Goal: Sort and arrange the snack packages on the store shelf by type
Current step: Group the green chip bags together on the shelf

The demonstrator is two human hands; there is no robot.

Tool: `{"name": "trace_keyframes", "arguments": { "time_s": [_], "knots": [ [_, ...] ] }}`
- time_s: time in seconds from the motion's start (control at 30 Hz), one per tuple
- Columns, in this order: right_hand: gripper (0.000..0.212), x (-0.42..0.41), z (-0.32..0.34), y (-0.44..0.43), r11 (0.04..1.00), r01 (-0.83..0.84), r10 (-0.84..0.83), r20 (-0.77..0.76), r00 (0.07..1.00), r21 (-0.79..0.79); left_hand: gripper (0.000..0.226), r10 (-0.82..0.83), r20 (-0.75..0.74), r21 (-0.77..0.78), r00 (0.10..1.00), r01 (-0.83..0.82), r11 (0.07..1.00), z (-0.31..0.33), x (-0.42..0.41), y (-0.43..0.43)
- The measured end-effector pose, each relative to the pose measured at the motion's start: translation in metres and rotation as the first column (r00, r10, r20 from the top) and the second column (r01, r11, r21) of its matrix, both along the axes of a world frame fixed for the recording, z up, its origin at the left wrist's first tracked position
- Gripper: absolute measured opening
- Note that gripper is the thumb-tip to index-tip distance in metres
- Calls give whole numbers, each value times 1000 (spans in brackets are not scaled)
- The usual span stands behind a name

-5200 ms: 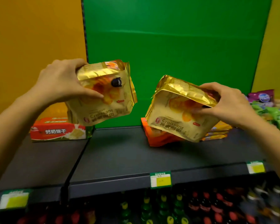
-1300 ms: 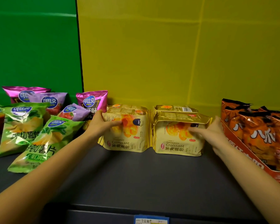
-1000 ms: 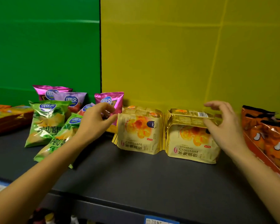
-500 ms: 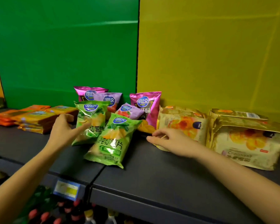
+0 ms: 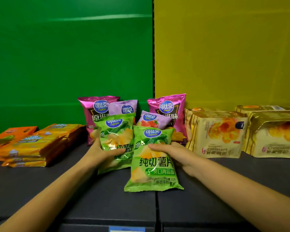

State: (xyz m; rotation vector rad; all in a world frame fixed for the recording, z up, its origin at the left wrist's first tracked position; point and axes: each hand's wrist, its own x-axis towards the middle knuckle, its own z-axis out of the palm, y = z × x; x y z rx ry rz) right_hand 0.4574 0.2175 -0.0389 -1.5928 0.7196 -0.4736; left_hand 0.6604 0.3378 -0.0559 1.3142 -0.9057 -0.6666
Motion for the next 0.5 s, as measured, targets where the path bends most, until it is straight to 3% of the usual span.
{"name": "trace_keyframes", "arguments": {
  "time_s": [0.1, 0.2, 0.33, 0.5],
  "knots": [
    [22, 1, -5, 0, 995, 70, -78, 111, 991, 76, 90, -47, -80, -17, 996, 46, 999, 0, 10, -2],
    [57, 2, -11, -6, 981, 99, -137, 229, 964, 167, 88, -39, -56, -97, 998, 33, 995, 1, 19, -5],
    [81, 11, -8, -12, 978, 57, -121, 326, 938, 198, 86, -95, 3, -132, 995, 95, 987, 9, 25, -11],
    [72, 26, 5, -12, 981, -39, -35, 375, 926, 188, 76, -178, 47, -52, 983, 181, 982, 18, 37, -21]
  ]
}}
